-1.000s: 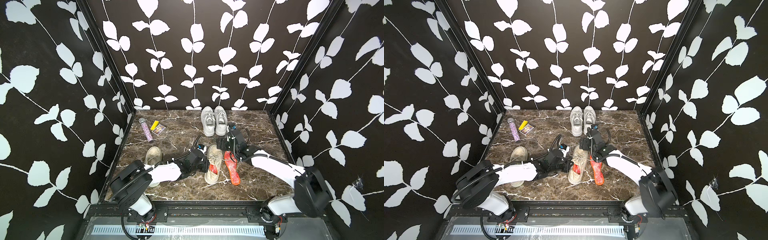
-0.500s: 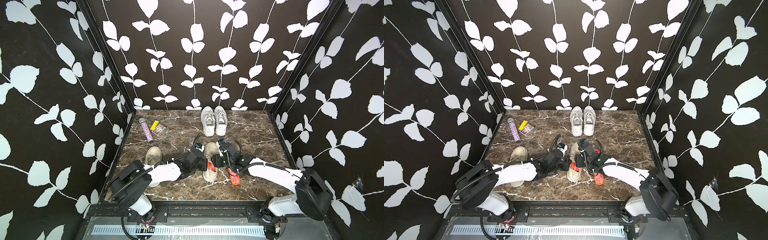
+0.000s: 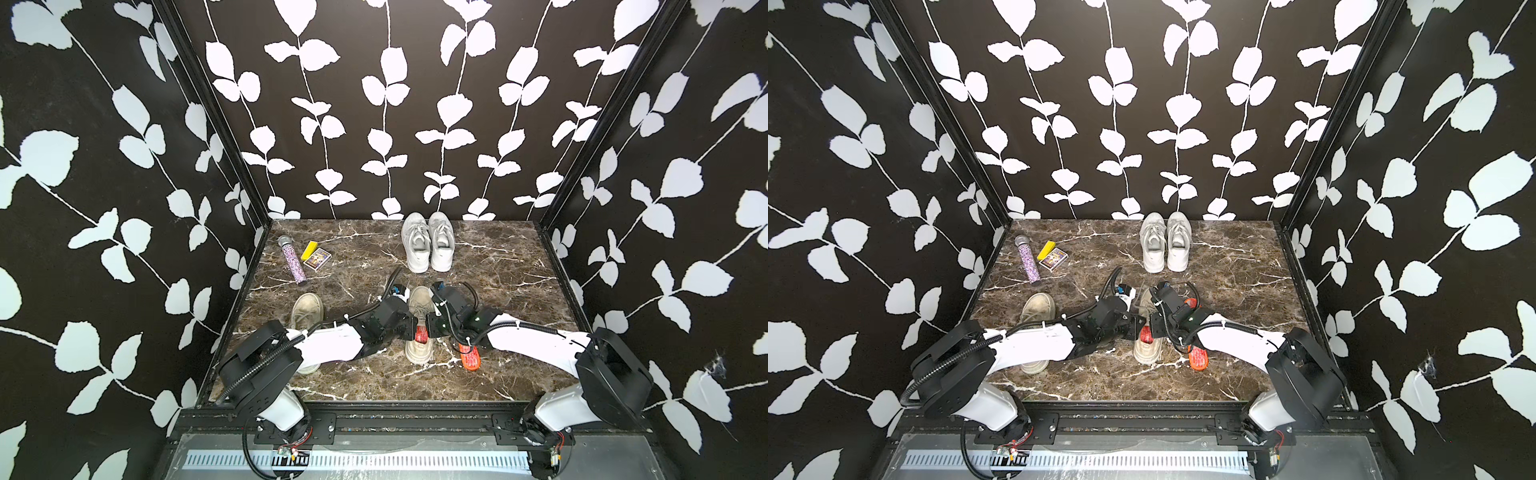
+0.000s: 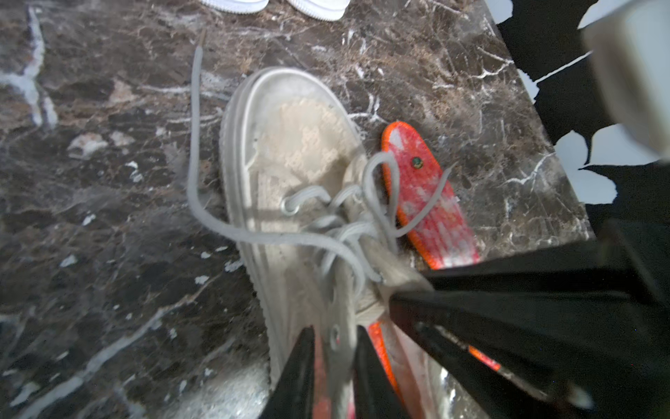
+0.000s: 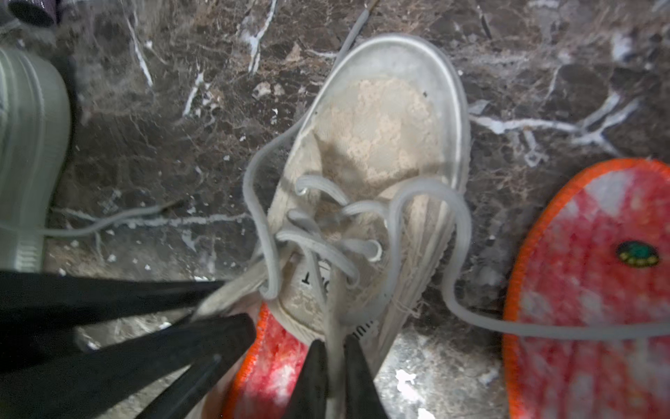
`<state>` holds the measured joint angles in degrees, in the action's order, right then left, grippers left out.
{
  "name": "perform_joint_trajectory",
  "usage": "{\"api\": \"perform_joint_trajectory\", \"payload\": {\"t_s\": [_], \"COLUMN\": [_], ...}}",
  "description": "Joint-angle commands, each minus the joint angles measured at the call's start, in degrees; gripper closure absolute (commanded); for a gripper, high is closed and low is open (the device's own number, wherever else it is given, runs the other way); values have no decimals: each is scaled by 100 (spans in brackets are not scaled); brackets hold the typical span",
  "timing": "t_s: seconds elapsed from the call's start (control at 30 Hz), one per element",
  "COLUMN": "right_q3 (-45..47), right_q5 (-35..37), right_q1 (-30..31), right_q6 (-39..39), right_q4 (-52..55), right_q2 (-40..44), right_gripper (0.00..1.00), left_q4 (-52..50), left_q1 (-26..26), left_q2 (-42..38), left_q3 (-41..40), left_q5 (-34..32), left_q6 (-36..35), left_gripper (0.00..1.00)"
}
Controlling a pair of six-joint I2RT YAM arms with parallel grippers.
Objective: Remove the insole from the shoe
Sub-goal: Untie the shoelace on the shoe.
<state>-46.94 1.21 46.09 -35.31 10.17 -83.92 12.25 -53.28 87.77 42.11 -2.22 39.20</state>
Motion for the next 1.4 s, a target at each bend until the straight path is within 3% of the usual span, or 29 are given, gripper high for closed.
{"api": "perform_joint_trajectory", "payload": {"t_s": [0.0, 0.5, 0.7, 0.8, 0.9, 1.07, 1.2, 1.37], "right_q3": [-104, -96, -83, -74, 52, 369, 240, 80], "right_q5": [194, 270, 419, 837, 1092, 784, 564, 256], "right_q1": [28, 30, 27, -7, -328, -1168, -1173, -1146], "right_q6": [29, 40, 47, 84, 91, -185, -77, -43], "right_q4": [103, 49, 136, 490, 783, 854, 738, 493], "right_q2": [139, 243, 268, 418, 686, 849, 659, 396], "right_gripper": [92, 96, 99, 100, 100, 100, 100, 100], "left_q4": [-147, -590, -656, -833, -602, -258, -127, 886], "left_q1": [-7, 10, 43, 144, 442, 787, 779, 775], "left_q2": [-81, 185, 158, -45, -468, -1003, -936, -444], "left_q3": [290, 570, 524, 382, -177, -991, -878, -859], "left_q5": [-50, -142, -331, -596, -718, -834, -458, 129], "left_q6": [-135, -317, -242, -144, 201, 686, 634, 910], "left_gripper": [75, 77, 100, 100, 100, 100, 100, 100]}}
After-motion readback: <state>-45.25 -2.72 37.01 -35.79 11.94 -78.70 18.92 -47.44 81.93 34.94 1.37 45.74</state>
